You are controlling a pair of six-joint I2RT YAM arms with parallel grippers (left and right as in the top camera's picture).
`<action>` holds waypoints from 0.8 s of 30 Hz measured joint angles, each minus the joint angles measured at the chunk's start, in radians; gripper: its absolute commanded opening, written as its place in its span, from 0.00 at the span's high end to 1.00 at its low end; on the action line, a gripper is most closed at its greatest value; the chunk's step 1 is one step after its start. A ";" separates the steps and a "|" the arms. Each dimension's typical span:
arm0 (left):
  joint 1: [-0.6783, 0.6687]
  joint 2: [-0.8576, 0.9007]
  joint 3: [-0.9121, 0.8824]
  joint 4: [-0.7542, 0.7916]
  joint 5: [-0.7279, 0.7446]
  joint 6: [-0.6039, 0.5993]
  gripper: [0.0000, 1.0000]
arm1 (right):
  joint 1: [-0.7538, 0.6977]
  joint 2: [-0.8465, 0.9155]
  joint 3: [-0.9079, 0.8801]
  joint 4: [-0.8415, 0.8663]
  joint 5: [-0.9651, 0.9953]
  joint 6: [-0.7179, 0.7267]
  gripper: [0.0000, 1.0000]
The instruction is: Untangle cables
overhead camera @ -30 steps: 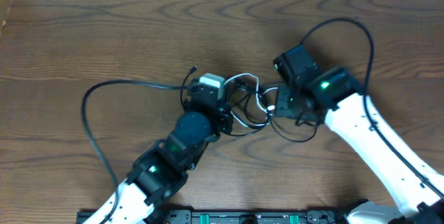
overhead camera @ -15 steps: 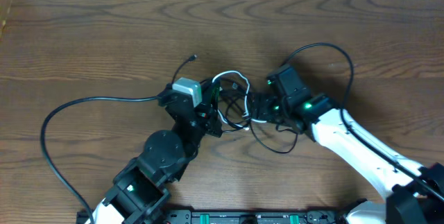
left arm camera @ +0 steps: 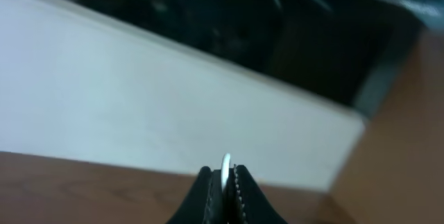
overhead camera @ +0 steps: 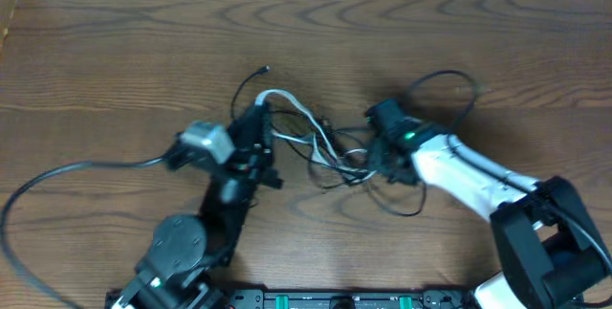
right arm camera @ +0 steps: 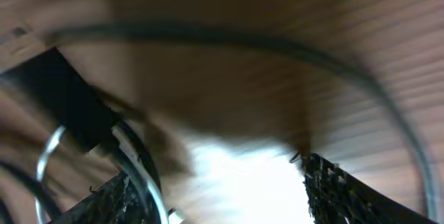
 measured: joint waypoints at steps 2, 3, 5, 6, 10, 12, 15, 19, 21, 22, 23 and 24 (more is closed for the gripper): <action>0.000 -0.032 0.000 -0.002 -0.073 0.018 0.93 | -0.080 0.000 0.000 -0.012 0.014 -0.010 0.31; 0.000 -0.042 0.000 -0.002 -0.104 0.023 0.92 | -0.122 -0.002 0.000 -0.018 0.020 -0.019 0.31; 0.000 -0.056 0.000 -0.005 -0.165 0.034 0.92 | -0.194 -0.006 0.000 -0.027 0.021 -0.039 0.31; 0.000 -0.056 0.000 -0.009 -0.183 0.039 0.94 | -0.221 -0.008 0.000 -0.027 0.020 -0.048 0.30; 0.000 -0.052 0.000 -0.031 -0.245 0.047 0.92 | -0.314 -0.015 0.000 -0.014 -0.013 -0.117 0.25; 0.000 -0.045 0.000 -0.037 -0.265 0.047 0.92 | -0.341 -0.015 0.000 0.003 -0.034 -0.163 0.20; 0.000 -0.029 0.000 -0.027 -0.330 0.048 0.92 | -0.354 -0.027 0.001 0.004 -0.036 -0.208 0.06; 0.000 -0.024 0.000 -0.001 -0.502 0.051 0.92 | -0.369 -0.061 0.008 0.003 -0.033 -0.237 0.01; 0.000 -0.024 0.000 -0.010 -0.592 0.051 0.92 | -0.381 -0.079 0.018 0.002 -0.033 -0.242 0.01; 0.000 -0.024 0.000 -0.021 -0.628 0.051 0.92 | -0.388 -0.089 0.025 0.002 -0.033 -0.248 0.01; 0.000 -0.024 0.000 -0.033 -0.662 0.051 0.92 | -0.397 -0.103 0.034 0.001 -0.033 -0.255 0.01; 0.000 -0.024 0.000 -0.043 -0.695 0.051 0.92 | -0.403 -0.113 0.040 0.002 -0.033 -0.259 0.01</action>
